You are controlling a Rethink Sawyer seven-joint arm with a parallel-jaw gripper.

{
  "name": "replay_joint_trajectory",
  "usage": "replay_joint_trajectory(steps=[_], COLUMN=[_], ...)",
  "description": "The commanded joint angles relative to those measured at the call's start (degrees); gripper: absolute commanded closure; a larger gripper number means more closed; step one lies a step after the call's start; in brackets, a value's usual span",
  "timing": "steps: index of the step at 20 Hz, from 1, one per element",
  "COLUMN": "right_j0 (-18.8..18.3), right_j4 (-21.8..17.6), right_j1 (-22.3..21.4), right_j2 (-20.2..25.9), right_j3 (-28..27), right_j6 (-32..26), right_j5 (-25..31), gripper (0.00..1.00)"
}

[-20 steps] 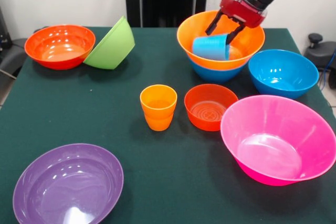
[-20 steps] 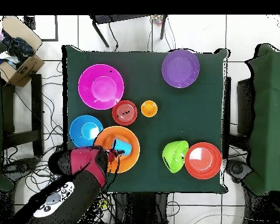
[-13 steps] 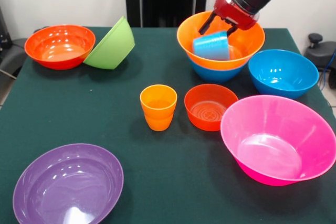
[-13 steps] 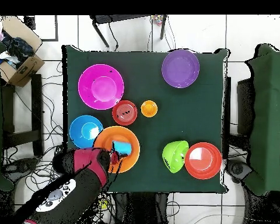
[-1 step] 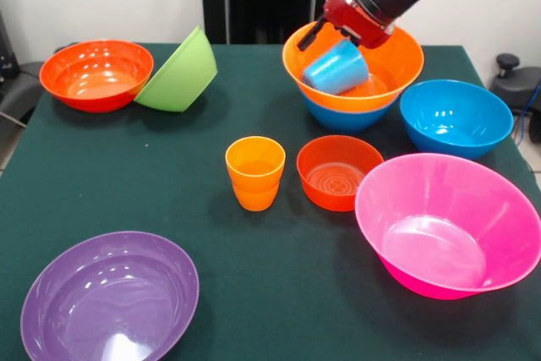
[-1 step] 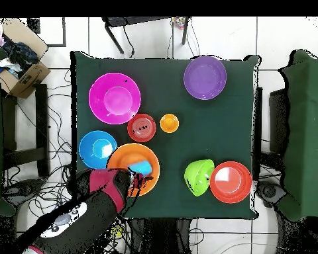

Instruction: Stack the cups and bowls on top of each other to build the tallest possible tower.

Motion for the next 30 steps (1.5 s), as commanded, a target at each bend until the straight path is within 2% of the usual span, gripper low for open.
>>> replay_joint_trajectory(steps=[1,2,3,5,7,11,14,16,18,21,22,26,27,29,30], right_j0=[3.42,4.05,4.68,4.72,4.07,2.9,2.05,0.14,-3.39,-8.14,-9.11,-15.93,-17.67,-18.47,-18.71], right_j4=[0.96,1.83,2.7,1.12,0.77,-1.08,-1.43,-2.04,-2.95,-4.41,-4.69,-11.12,-13.31,-16.83,-18.88], right_j1=[2.52,3.1,3.67,3.19,0.79,-4.51,-6.65,-9.48,-13.12,-16.42,-16.71,-18.85,-19.39,-18.74,-17.92], right_j2=[-1.85,-2.88,-3.9,-4.42,-2.37,1.27,3.07,6.26,11.52,17.42,18.03,24.07,25.69,25.45,24.96], right_j3=[-5.6,-5.69,-5.79,-7.04,-5.74,-2.84,-1.42,0.21,2.65,6.15,6.94,9.34,10.11,10.73,11.12], right_j6=[15.48,17.08,18.67,16.46,15.31,13.3,13.2,11.63,9.41,8.86,9.57,7.8,8.03,10.86,12.85], right_j5=[-4.95,-6.71,-8.46,-9.61,-8.99,-12.48,-13.81,-14.7,-16.56,-21.14,-22.25,-28.96,-31.41,-37.84,-43.37], gripper=[0.0,0.0,1.0,1.0,1.0,1.0,1.0,1.0,1.0,1.0,1.0,1.0,1.0,1.0,1.0])
